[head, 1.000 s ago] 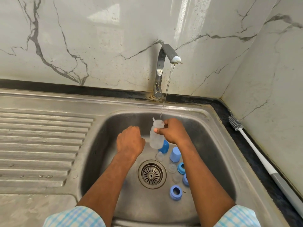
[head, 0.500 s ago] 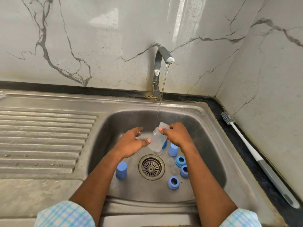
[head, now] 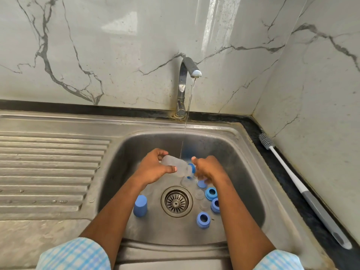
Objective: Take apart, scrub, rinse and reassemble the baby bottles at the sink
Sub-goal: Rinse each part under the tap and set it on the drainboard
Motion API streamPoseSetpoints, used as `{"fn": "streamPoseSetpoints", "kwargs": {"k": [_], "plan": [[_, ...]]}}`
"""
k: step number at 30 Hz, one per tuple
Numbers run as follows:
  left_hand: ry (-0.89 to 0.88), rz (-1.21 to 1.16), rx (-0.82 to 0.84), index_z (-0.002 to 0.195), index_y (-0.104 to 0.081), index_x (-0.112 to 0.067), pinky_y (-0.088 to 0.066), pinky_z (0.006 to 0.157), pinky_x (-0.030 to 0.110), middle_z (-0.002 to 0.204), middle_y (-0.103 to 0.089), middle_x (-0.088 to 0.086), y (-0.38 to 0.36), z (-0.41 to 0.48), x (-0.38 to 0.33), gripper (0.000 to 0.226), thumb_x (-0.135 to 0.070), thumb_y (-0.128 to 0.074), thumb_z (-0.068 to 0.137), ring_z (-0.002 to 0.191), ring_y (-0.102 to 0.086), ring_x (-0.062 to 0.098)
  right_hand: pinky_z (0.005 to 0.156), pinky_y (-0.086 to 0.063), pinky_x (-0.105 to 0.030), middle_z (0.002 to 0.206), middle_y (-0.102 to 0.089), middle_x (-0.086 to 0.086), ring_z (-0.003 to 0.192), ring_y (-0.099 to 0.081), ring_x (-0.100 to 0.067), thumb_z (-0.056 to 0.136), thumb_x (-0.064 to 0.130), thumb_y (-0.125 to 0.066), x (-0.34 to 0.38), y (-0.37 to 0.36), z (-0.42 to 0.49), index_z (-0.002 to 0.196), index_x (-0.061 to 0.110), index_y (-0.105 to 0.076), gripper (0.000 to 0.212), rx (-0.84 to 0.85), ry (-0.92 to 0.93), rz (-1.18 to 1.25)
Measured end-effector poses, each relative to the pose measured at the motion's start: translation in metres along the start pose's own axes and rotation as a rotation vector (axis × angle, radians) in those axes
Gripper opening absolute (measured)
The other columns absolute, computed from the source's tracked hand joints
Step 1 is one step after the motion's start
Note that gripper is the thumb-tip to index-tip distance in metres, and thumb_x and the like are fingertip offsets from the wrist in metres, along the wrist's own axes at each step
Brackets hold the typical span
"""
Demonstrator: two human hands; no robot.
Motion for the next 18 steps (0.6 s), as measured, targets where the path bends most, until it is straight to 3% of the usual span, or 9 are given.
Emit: {"fn": "streamPoseSetpoints", "kwargs": {"k": [3, 6, 8, 11, 13, 16, 18], "plan": [[-0.087, 0.102, 0.005, 0.129, -0.060, -0.020, -0.046, 0.094, 0.028, 0.124, -0.062, -0.004, -0.006, 0.015, -0.006, 0.064, -0.017, -0.087, 0.071, 0.111, -0.057, 0.014, 0.070, -0.044, -0.033, 0.072, -0.060, -0.005, 0.068, -0.055, -0.020, 0.098, 0.028, -0.055, 0.014, 0.007, 0.007, 0.080, 0.007, -0.062, 0.029, -0.196, 0.257, -0.003], [-0.179, 0.199, -0.022, 0.136, -0.057, -0.022, -0.042, 0.102, 0.029, 0.133, -0.060, -0.001, -0.010, 0.029, -0.015, 0.072, -0.014, -0.086, 0.071, 0.122, -0.055, 0.018, 0.081, -0.048, -0.033, 0.091, -0.066, -0.003, 0.086, -0.061, -0.018, 0.100, 0.022, -0.054, 0.026, 0.003, 0.012, 0.102, 0.009, -0.071, 0.022, -0.205, 0.354, 0.055], [-0.233, 0.209, -0.032, 0.145, -0.046, -0.021, -0.041, 0.101, 0.028, 0.133, -0.059, 0.003, -0.014, 0.036, -0.022, 0.086, -0.010, -0.085, 0.070, 0.123, -0.055, 0.020, 0.084, -0.049, -0.034, 0.097, -0.070, -0.005, 0.091, -0.064, -0.019, 0.101, 0.025, -0.053, 0.029, -0.003, 0.016, 0.104, 0.009, -0.071, 0.025, -0.181, 0.395, 0.077], [-0.303, 0.128, -0.008, 0.152, -0.023, -0.029, -0.050, 0.092, 0.030, 0.114, -0.062, 0.000, -0.025, 0.042, -0.031, 0.108, -0.005, -0.085, 0.066, 0.107, -0.062, 0.017, 0.067, -0.046, -0.026, 0.084, -0.068, -0.005, 0.074, -0.060, -0.012, 0.102, 0.031, -0.050, 0.030, -0.009, 0.026, 0.095, 0.009, -0.070, 0.030, -0.125, 0.404, 0.153], [-0.332, 0.086, 0.002, 0.152, -0.014, -0.036, -0.054, 0.091, 0.033, 0.110, -0.062, -0.001, -0.032, 0.046, -0.033, 0.116, -0.005, -0.085, 0.065, 0.102, -0.063, 0.014, 0.062, -0.044, -0.027, 0.079, -0.067, -0.011, 0.067, -0.056, -0.014, 0.102, 0.029, -0.049, 0.031, -0.009, 0.031, 0.088, 0.005, -0.069, 0.034, -0.147, 0.384, 0.168], [-0.370, -0.018, 0.007, 0.156, -0.010, -0.030, -0.051, 0.083, 0.013, 0.101, -0.065, -0.005, -0.039, 0.047, -0.037, 0.116, -0.001, -0.082, 0.071, 0.092, -0.064, 0.001, 0.061, -0.044, -0.029, 0.067, -0.063, -0.002, 0.061, -0.056, -0.012, 0.100, 0.025, -0.051, 0.032, -0.012, 0.041, 0.074, 0.012, -0.065, 0.033, -0.245, 0.354, 0.122], [-0.397, -0.052, -0.022, 0.156, -0.010, -0.027, -0.051, 0.075, 0.011, 0.096, -0.069, -0.005, -0.039, 0.047, -0.040, 0.113, 0.000, -0.081, 0.072, 0.086, -0.065, 0.001, 0.063, -0.049, -0.030, 0.068, -0.065, 0.002, 0.066, -0.062, -0.011, 0.097, 0.032, -0.056, 0.037, -0.014, 0.041, 0.074, 0.017, -0.066, 0.030, -0.307, 0.356, 0.106]]}}
Point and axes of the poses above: each hand's wrist, its own z-axis towards the middle knuckle, its own y-axis out of the back of the hand, x = y × z, the point moved 2 cm from there along z, towards the middle knuckle
